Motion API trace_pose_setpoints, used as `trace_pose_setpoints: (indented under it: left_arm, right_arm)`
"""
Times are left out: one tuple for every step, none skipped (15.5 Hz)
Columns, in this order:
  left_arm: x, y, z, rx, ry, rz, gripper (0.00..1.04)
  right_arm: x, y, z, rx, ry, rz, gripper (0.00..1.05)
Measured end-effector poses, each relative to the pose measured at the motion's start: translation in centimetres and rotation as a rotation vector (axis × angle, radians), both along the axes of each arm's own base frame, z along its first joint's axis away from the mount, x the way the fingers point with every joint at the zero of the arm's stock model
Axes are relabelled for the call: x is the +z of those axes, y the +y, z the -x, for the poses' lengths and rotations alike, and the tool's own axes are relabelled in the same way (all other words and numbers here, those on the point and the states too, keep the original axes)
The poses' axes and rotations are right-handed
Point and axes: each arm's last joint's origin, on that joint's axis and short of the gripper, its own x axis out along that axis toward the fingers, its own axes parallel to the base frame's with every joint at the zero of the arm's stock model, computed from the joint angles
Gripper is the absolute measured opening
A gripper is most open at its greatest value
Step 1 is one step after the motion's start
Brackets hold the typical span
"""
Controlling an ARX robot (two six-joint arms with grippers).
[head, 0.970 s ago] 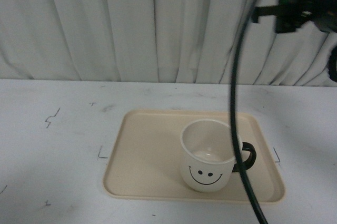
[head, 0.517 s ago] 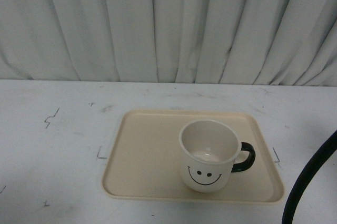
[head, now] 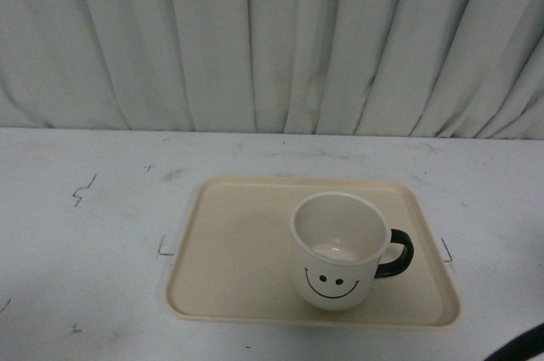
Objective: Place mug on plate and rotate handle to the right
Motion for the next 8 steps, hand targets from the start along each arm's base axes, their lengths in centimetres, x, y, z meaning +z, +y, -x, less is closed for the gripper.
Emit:
trace_pose_setpoints:
  left_arm:
    - [0.0, 0.0, 0.0, 0.001, 0.0, 0.0, 0.98]
    - [0.0, 0.0, 0.0, 0.0, 0.0, 0.0, 0.98]
    - [0.0, 0.0, 0.0, 0.0, 0.0, 0.0, 0.98]
    - [0.0, 0.0, 0.0, 0.0, 0.0, 0.0, 0.98]
    - [0.0, 0.0, 0.0, 0.0, 0.0, 0.0, 0.98]
    - [0.0, 0.0, 0.0, 0.0, 0.0, 0.0, 0.98]
    - [0.0, 0.0, 0.0, 0.0, 0.0, 0.0, 0.98]
    - [0.0, 0.0, 0.0, 0.0, 0.0, 0.0, 0.98]
  right_arm:
    - [0.4, -0.3, 0.4, -0.015, -0.022, 0.0, 0.02]
    - [0.5, -0.2, 1.2, -0.008, -0.024, -0.001, 0.02]
    - [0.2, -0.2, 1.6, -0.003, -0.006, -0.001, 0.02]
    - [0.0, -0.2, 2.1, -0.004, 0.002, -0.001, 0.02]
    - [0.1, -0.2, 2.4, -0.004, -0.004, -0.001, 0.02]
    - [0.3, -0.2, 2.8, -0.003, -0.015, -0.001, 0.02]
    - [0.4, -0.2, 3.0, -0.003, -0.019, -0.001, 0.02]
    - [0.4, -0.2, 3.4, -0.003, -0.02, -0.001, 0.02]
